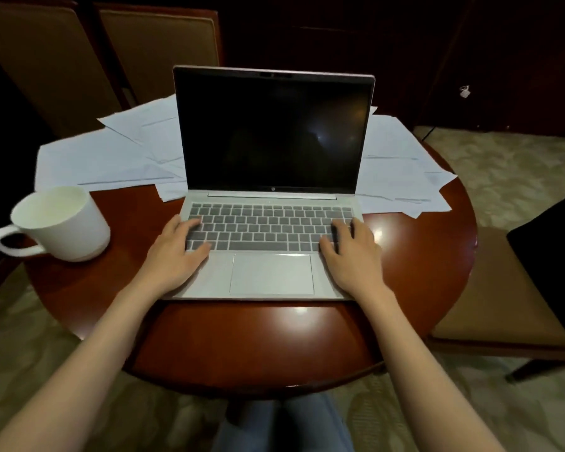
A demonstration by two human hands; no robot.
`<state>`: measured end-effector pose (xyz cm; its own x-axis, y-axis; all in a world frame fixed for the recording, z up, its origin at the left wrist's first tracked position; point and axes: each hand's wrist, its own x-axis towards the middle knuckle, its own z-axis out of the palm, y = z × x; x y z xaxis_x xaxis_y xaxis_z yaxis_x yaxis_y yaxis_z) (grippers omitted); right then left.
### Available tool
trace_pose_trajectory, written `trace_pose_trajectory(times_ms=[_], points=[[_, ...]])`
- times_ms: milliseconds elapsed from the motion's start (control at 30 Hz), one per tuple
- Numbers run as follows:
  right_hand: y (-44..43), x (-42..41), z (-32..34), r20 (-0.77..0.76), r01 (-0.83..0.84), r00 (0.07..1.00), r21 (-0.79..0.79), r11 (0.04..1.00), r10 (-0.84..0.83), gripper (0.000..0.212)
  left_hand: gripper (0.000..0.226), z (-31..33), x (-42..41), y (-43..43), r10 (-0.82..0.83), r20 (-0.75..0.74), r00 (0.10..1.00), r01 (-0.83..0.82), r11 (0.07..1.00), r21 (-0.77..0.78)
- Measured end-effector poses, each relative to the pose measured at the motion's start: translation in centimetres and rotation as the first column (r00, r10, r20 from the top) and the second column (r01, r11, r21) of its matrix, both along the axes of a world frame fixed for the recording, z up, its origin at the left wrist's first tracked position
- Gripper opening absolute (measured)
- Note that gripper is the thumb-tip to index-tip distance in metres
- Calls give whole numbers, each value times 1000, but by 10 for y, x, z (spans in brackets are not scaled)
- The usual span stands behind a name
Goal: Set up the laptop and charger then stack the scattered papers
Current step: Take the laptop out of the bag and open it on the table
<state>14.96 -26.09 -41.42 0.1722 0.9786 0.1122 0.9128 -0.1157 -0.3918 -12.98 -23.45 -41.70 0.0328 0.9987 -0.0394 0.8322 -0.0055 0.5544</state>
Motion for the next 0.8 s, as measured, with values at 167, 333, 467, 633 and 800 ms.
trace_pose_trajectory(times_ms=[167, 333, 467, 633, 800], points=[[-3, 1, 20, 6, -47, 999, -164, 985, 49, 49, 57, 21, 3, -5, 25, 55, 998, -17, 991, -135], [7, 1, 48, -8, -62, 998, -353, 934, 63, 47, 56, 43, 10, 6, 82, 72, 994, -63, 969, -239], [12, 1, 63, 16, -47, 998, -452, 891, 61, 44, 54, 62, 14, 13, 42, 12, 999, -37, 969, -246], [16, 3, 74, 45, -3, 999, -495, 869, 29, 46, 55, 76, 30, 30, -122, -60, 991, 106, 970, -217], [24, 20, 87, 44, 18, 999, -491, 871, 4, 50, 57, 83, 68, 47, -234, -151, 960, 204, 960, -192]])
